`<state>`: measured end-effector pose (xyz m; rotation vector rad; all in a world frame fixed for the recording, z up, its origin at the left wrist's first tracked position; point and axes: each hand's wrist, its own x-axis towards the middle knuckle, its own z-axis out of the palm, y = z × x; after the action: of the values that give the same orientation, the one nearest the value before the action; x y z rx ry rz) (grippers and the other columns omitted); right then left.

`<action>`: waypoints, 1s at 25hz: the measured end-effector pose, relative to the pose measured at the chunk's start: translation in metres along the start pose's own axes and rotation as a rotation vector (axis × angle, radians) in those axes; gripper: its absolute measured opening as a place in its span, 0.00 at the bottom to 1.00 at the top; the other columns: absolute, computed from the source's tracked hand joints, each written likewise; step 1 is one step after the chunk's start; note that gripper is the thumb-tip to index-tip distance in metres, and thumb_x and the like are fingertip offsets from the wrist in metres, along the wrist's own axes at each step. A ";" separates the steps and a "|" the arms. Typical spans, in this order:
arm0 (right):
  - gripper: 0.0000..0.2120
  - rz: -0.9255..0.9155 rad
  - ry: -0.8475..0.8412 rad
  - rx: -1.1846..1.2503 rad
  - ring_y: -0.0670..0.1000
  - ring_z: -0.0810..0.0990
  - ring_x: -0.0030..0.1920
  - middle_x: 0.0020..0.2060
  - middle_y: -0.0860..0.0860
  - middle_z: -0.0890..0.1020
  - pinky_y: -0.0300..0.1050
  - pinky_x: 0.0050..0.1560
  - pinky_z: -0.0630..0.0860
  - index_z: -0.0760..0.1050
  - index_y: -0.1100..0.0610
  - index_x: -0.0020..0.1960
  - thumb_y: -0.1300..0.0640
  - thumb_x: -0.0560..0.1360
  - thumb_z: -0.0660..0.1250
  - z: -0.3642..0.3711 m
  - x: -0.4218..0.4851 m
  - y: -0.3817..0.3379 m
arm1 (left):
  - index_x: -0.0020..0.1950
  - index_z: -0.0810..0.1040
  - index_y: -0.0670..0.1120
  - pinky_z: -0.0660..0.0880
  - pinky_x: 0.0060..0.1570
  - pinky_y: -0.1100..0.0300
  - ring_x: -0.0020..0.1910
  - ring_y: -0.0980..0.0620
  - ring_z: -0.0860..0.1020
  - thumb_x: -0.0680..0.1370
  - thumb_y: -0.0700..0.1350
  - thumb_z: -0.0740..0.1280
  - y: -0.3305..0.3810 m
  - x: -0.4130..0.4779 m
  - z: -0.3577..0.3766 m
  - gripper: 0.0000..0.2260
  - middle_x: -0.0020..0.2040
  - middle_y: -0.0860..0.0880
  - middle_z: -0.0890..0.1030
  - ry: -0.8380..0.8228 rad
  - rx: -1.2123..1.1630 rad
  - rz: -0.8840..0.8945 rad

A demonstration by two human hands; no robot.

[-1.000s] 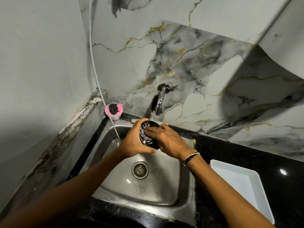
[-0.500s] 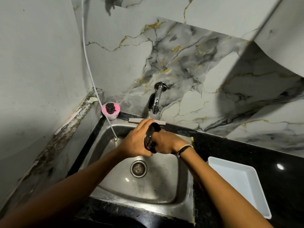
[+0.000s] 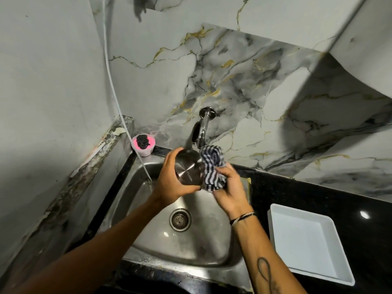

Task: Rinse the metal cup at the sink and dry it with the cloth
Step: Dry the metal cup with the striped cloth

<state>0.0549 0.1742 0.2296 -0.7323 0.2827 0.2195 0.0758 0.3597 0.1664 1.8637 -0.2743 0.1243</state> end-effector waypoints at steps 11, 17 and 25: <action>0.42 -0.752 0.152 -1.575 0.54 0.72 0.65 0.84 0.46 0.66 0.49 0.73 0.73 0.65 0.52 0.84 0.78 0.74 0.60 -0.010 -0.028 0.008 | 0.55 0.90 0.43 0.73 0.78 0.41 0.68 0.44 0.83 0.73 0.45 0.76 0.028 -0.010 0.033 0.13 0.61 0.42 0.89 0.134 -1.020 -0.630; 0.39 -0.819 0.079 -1.611 0.51 0.70 0.63 0.83 0.44 0.68 0.41 0.68 0.72 0.68 0.51 0.82 0.76 0.76 0.60 0.000 -0.039 0.007 | 0.57 0.91 0.44 0.75 0.76 0.42 0.74 0.39 0.80 0.79 0.45 0.74 0.037 -0.010 0.035 0.10 0.63 0.40 0.88 0.133 -1.028 -0.619; 0.33 -0.723 -0.058 -1.493 0.52 0.76 0.71 0.76 0.46 0.78 0.47 0.76 0.70 0.78 0.50 0.75 0.74 0.77 0.60 0.026 -0.035 -0.024 | 0.74 0.82 0.46 0.74 0.66 0.40 0.69 0.39 0.79 0.81 0.63 0.58 0.052 -0.027 0.031 0.30 0.72 0.40 0.82 -0.112 -1.091 -0.612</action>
<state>0.0337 0.1714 0.2743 -2.2325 -0.2912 -0.3070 0.0353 0.3184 0.1989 0.7974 0.1568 -0.4705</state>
